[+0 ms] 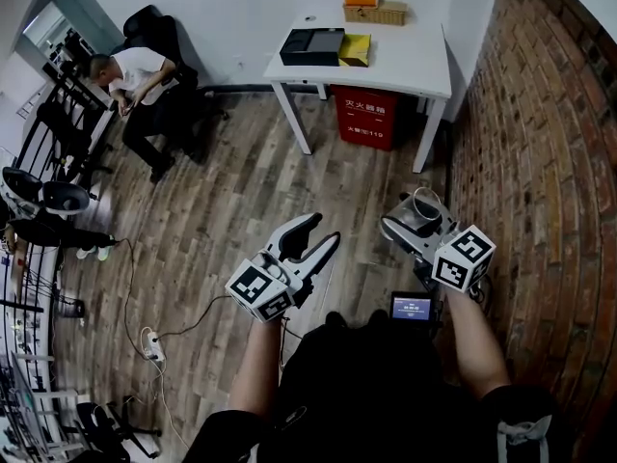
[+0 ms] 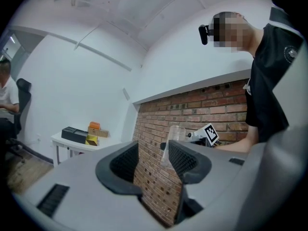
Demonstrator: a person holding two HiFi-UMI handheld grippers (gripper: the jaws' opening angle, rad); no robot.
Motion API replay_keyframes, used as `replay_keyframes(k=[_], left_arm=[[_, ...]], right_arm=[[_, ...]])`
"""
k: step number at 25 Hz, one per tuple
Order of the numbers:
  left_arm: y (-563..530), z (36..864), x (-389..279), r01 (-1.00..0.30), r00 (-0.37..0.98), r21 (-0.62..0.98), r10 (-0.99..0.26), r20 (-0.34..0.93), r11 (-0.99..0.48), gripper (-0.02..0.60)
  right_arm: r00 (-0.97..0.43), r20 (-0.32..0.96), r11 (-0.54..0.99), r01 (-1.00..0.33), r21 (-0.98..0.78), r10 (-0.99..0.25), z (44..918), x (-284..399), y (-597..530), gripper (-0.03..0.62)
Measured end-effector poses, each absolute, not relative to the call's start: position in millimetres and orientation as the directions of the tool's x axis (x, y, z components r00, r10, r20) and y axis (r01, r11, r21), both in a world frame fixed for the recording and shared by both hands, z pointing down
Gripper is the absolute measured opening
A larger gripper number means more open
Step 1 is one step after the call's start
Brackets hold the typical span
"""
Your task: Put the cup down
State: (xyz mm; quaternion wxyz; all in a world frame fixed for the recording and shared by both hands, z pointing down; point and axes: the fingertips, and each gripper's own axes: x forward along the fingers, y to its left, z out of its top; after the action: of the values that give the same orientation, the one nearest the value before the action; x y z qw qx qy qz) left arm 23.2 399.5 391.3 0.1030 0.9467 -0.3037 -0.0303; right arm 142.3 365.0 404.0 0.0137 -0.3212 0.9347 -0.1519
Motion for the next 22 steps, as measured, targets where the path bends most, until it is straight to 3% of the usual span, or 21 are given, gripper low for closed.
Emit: replay_keyframes(k=[11, 22], left_arm=[[372.1, 416.7, -15.1, -0.709, 0.679, 0.262, -0.734, 0.0, -0.655, 0.192], [205.6, 433.7, -79.3, -0.716, 0.665, 0.268, -0.747, -0.022, -0.645, 0.183]], right_arm=[[-0.798, 0.089, 0.733, -0.586, -0.346, -0.596, 428.6, 161.4, 335.7, 0.279], [-0.765, 0.131, 0.7, -0.633, -0.331, -0.63, 445.5, 120.8, 195.3, 0.279]])
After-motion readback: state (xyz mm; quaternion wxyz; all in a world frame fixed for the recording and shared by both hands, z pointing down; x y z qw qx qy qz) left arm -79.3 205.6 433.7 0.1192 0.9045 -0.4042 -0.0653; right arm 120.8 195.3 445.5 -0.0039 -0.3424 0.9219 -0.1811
